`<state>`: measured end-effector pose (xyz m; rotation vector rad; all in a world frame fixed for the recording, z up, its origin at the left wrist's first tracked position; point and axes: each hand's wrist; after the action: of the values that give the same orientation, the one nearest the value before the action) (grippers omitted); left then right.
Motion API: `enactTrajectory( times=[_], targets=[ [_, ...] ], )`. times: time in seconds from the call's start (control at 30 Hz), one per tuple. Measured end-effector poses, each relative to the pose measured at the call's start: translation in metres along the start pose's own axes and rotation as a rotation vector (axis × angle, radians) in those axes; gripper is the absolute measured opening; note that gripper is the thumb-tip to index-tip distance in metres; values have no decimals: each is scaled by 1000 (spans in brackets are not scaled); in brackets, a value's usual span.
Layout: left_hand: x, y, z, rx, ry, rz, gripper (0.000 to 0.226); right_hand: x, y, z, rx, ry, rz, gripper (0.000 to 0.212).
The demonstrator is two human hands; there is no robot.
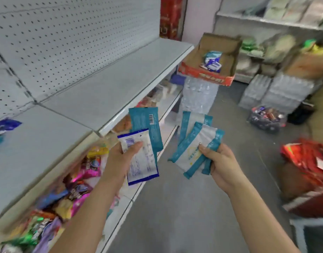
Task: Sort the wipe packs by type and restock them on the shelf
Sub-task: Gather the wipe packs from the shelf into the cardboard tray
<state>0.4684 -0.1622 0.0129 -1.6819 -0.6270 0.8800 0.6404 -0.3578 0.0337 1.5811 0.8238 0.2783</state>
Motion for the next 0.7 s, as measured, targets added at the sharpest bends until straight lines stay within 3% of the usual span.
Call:
enactTrajectory(
  times=[0.13,0.33,0.7],
  targets=[
    [28,2,-108,1,108,56,44,22,30,95,49,-82,24,25],
    [76,5,-226,12,161,80,12,68,56,189,119,-156,22,29],
    [228,0,-418,31,331,70,14,195,125,315,130,-353,57,32]
  ],
)
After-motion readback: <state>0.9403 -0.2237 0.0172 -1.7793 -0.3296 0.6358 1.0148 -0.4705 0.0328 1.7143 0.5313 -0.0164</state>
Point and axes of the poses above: each hand's wrist, its own x-axis towards the middle knuckle, its own z-axis out of the back of the hand, y = z × x, and after that the axes turned 2 degrees about -x, right-handed
